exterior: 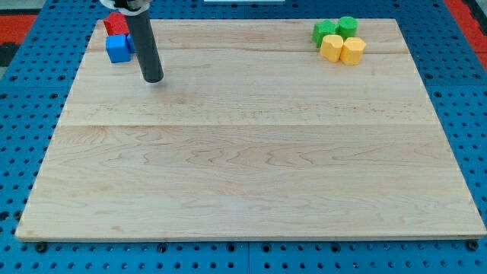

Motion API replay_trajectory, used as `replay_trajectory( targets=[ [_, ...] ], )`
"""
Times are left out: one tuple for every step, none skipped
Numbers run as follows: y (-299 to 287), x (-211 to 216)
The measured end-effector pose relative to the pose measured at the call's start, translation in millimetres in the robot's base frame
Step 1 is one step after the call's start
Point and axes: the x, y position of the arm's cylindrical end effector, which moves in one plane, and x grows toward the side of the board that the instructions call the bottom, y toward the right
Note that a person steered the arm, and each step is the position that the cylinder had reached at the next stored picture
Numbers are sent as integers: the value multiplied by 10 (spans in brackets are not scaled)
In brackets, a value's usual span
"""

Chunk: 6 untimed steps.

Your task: Move the green star to center

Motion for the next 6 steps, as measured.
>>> replay_trajectory(
  targets=[
    [0, 0],
    [3, 0],
    [3, 0],
    [71, 40],
    [611, 39],
    [1600, 28]
  ],
)
